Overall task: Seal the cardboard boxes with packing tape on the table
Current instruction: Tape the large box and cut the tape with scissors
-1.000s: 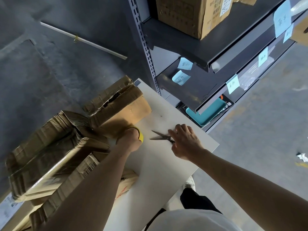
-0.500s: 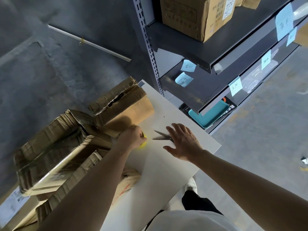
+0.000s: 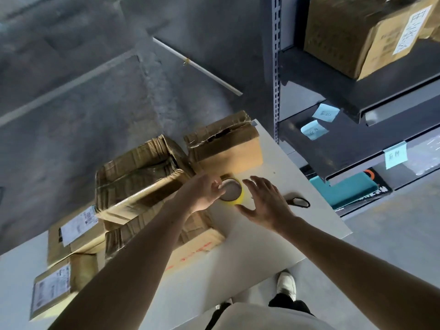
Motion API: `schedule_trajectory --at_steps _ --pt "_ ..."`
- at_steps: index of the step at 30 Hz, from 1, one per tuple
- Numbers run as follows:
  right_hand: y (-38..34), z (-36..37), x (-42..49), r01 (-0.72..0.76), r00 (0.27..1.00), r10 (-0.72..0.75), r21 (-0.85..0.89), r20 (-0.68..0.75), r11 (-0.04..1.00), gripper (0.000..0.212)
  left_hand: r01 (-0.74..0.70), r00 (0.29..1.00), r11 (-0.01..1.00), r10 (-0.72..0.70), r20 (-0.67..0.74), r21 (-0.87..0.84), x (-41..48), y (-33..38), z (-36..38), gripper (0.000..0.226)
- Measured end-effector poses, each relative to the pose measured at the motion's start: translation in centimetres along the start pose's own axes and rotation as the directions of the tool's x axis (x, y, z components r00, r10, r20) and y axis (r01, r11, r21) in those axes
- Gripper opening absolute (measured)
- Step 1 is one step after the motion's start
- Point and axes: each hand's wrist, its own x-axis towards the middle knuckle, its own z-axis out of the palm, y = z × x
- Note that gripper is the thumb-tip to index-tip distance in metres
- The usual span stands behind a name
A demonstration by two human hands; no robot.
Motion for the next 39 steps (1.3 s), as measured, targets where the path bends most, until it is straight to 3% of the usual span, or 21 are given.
schedule_trajectory --at_steps 6,12,17,20,23,28,34,39 --pt "-3.0 1.2 0.3 -0.009 0.999 0.018 0.205 -0.042 0.979 0.065 -0.007 0.993 0.998 -0.001 -0.121 -0.068 -2.8 -1.5 -0.8 0.038" --pt "-6.2 1.7 0.2 -0.111 0.989 0.145 0.519 -0.024 0.847 0.062 -0.046 0.984 0.996 0.032 -0.175 -0.077 -4.1 -4.0 -1.1 0.036" --pt "-9.3 1.3 -0.3 -0.110 0.984 0.168 0.538 -0.059 0.836 0.068 -0.006 0.990 0.999 0.000 -0.138 -0.049 -4.7 -6.1 -0.3 0.038" --pt "-10.3 1.7 -0.9 0.047 0.977 0.062 0.487 -0.205 0.872 0.059 -0.006 0.993 0.999 0.000 -0.119 -0.052 -4.8 -6.5 0.1 0.039" --pt "-11.7 1.8 -1.6 0.045 0.988 0.039 0.517 -0.150 0.855 0.063 -0.022 0.991 0.997 0.010 -0.137 -0.080 -4.8 -6.7 0.2 0.037" --pt "-13.2 2.6 -1.9 0.156 0.975 -0.048 0.508 -0.218 0.847 0.066 -0.044 0.986 0.989 0.020 -0.163 -0.142 -4.8 -6.9 0.0 0.034" --pt "-13.4 4.4 -1.9 0.128 0.986 -0.046 0.550 -0.160 0.825 0.070 -0.038 0.987 0.990 0.015 -0.163 -0.138 -4.8 -6.7 -0.1 0.038" --pt "-13.2 5.5 -1.5 0.091 0.988 0.000 0.573 -0.156 0.815 0.061 -0.003 0.989 0.992 -0.015 -0.146 -0.123 -4.8 -6.5 0.1 0.044"
